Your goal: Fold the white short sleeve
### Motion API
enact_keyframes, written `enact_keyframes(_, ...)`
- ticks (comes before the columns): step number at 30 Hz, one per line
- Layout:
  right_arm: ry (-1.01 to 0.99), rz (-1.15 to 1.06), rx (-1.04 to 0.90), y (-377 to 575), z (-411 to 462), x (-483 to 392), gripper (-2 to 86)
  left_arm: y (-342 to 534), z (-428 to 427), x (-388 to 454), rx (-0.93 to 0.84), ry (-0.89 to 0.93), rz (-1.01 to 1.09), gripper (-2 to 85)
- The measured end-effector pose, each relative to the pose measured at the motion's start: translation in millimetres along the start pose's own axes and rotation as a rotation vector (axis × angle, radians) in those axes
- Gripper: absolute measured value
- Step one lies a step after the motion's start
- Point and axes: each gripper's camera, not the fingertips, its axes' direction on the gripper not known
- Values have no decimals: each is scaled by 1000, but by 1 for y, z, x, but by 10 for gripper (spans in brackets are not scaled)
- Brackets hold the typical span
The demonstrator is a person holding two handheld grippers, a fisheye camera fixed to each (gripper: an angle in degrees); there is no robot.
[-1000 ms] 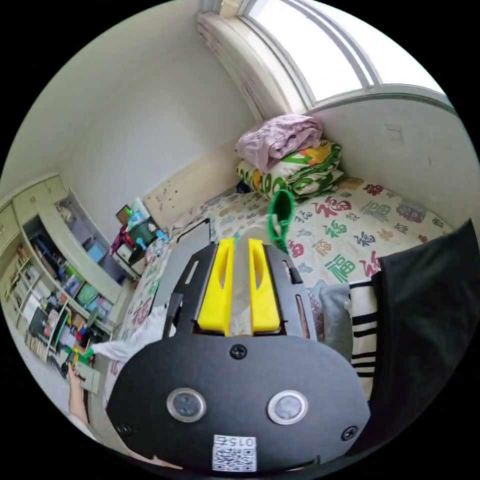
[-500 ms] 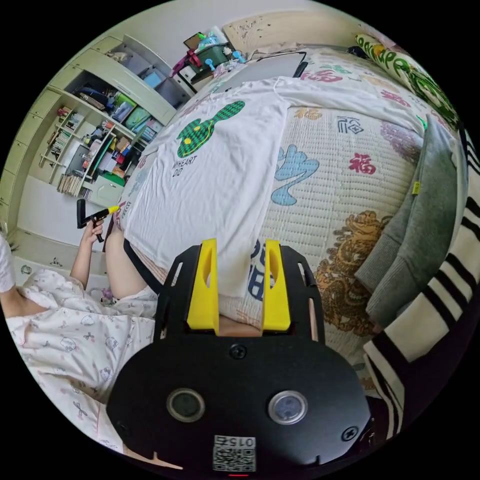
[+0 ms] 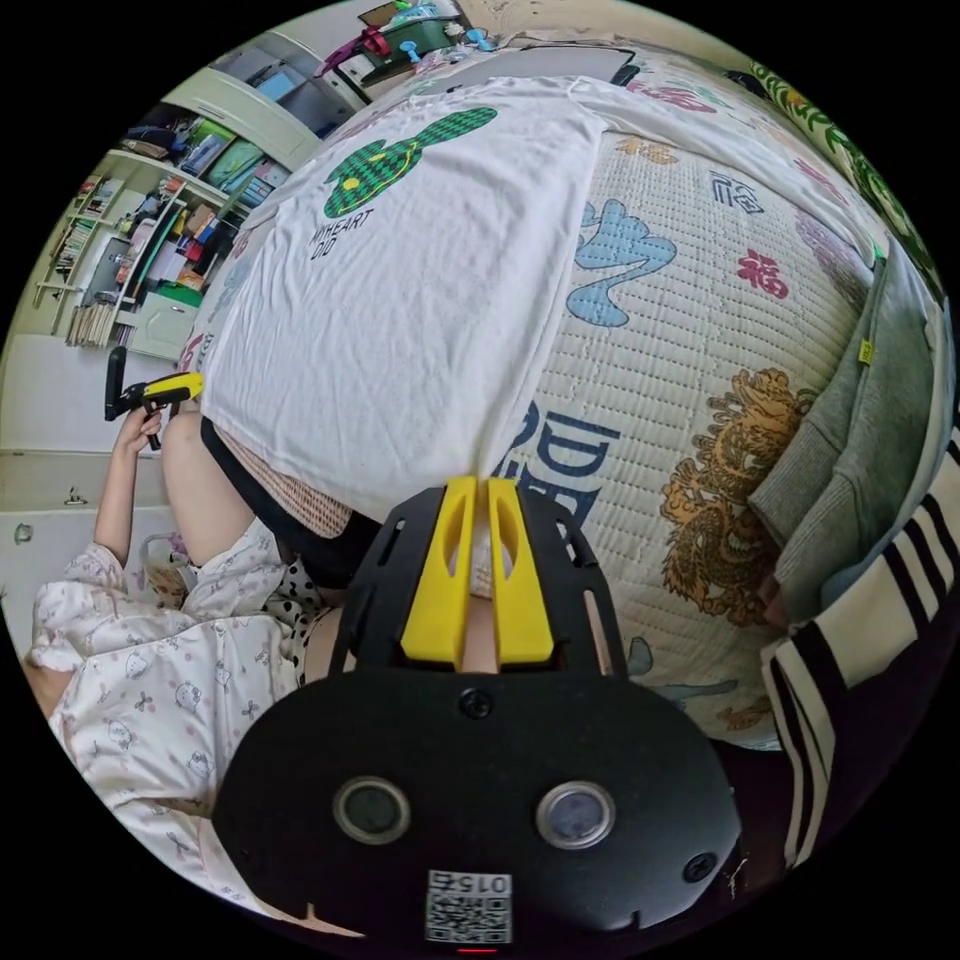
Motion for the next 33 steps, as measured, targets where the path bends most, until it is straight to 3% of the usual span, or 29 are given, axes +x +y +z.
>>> enact_keyframes(6,36,-1,13,21,4,-13,7,-5,29,3,-54,7,40,9)
enact_keyframes(19,89,-11,26,76,20,-25,3,13,30,-30,39,-10,6,-3)
enact_keyframes(29,256,-92,-25,96,72,-62,3,-41,128,-25,-102,-211,79,-2)
enact_keyframes(33,280,-107,-25,110,78,-70,3,-61,151,-40,-138,-193,63,-4)
